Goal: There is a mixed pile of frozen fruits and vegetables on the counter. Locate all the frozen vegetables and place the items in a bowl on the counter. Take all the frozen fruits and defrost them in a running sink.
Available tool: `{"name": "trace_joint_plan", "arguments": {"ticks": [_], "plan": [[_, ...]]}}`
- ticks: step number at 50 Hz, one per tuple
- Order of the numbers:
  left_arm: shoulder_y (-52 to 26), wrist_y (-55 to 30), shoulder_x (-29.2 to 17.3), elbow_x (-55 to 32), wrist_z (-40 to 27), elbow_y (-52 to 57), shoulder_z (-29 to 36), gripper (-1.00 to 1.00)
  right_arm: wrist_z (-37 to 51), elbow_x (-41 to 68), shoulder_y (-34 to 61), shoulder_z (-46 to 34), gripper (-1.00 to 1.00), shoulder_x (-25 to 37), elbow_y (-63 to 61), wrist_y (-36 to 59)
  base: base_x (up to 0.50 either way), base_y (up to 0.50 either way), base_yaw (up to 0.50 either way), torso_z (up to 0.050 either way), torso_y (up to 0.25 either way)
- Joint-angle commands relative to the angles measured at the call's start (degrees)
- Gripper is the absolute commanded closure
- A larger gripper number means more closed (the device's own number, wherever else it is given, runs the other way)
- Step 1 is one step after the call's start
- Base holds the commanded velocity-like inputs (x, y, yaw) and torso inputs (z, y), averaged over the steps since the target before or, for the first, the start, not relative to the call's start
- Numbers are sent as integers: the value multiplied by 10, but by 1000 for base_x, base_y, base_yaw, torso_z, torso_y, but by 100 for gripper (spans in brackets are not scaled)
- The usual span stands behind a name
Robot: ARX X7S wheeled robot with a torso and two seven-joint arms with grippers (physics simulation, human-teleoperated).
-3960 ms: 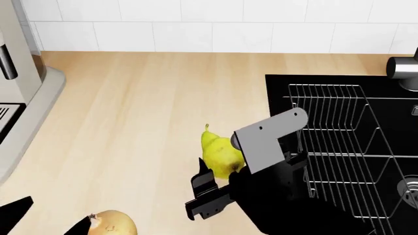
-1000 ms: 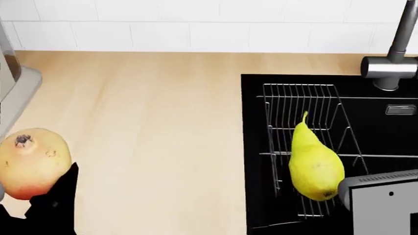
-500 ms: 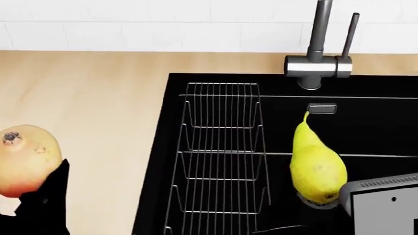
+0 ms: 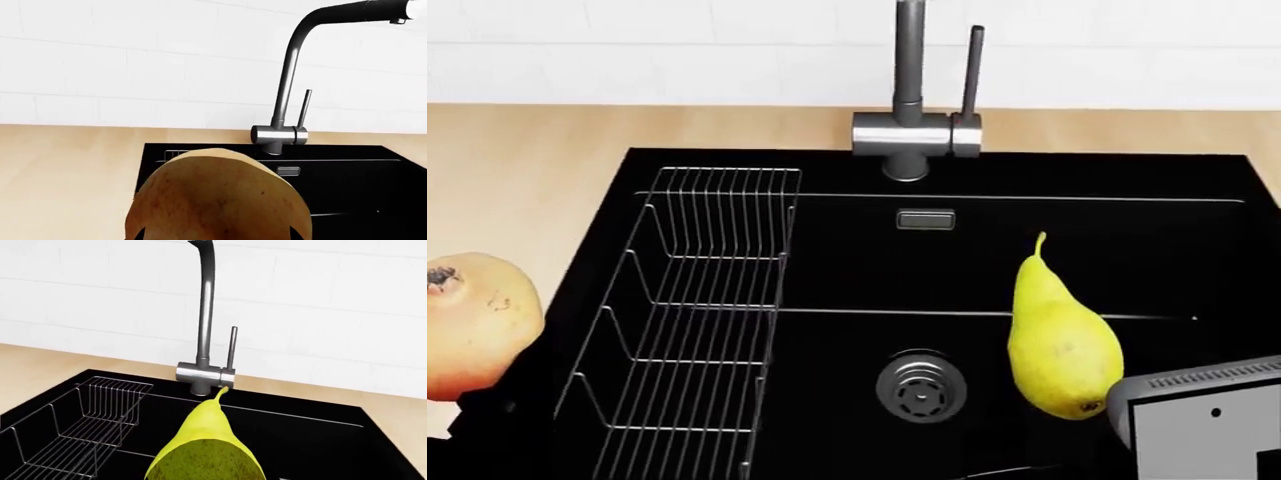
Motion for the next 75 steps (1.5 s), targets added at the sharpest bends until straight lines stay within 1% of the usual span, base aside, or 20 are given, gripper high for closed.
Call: {"name": "trace_joint_plan", "arguments": {"ticks": [1, 17, 28, 45, 48, 50, 52, 54, 57, 63, 68, 75], "plan": [[0, 11, 0, -9, -7, -3, -3, 100, -7, -17, 1, -2, 100, 0, -3, 5, 4, -500, 0, 0, 0], [3, 18, -7, -13, -6, -8, -14, 100, -6, -9, 1, 3, 100, -1, -6, 1, 7, -487, 0, 0, 1], [5, 20, -7, -12, -5, -10, -12, 100, 1, -8, 8, -2, 100, -4, -5, 7, 1, -14, 0, 0, 1], [8, 22, -12, -15, -8, -5, -14, 100, -3, -18, 12, -13, 100, -6, -8, 9, 319, 0, 0, 1, 1], [4, 20, -12, -16, -9, -6, -12, 100, -4, -15, 19, -17, 100, -8, -6, 13, 0, 0, 0, 0, 0], [3, 20, -11, -15, -9, -7, -11, 100, -18, 6, 30, -19, 100, -18, 3, 11, 0, 0, 0, 0, 0], [2, 19, -11, -15, -10, -6, -10, 100, -14, 3, 55, -34, 100, -26, 7, 30, 0, 0, 0, 0, 0], [5, 20, -17, -24, -13, 1, -17, 100, -16, 14, 81, -40, 100, -40, 28, 40, 0, 0, 0, 0, 0], [2, 19, -16, -22, -13, 0, -14, 100, -32, 26, 123, -72, 100, -58, 61, 76, 0, 0, 0, 0, 0], [-2, 18, -20, -33, -21, 7, -19, 100, -69, 29, 180, -113, 100, -89, 123, 112, 0, 0, 0, 0, 0], [-3, 18, -23, -37, -24, 9, -22, 100, -115, -10, 205, -157, 100, -124, 203, 111, 0, 0, 0, 0, 2], [2, 20, -27, -41, -25, 15, -26, 100, -146, -52, 202, -187, 100, -167, 304, 86, 0, 0, 0, 0, 0]]}}
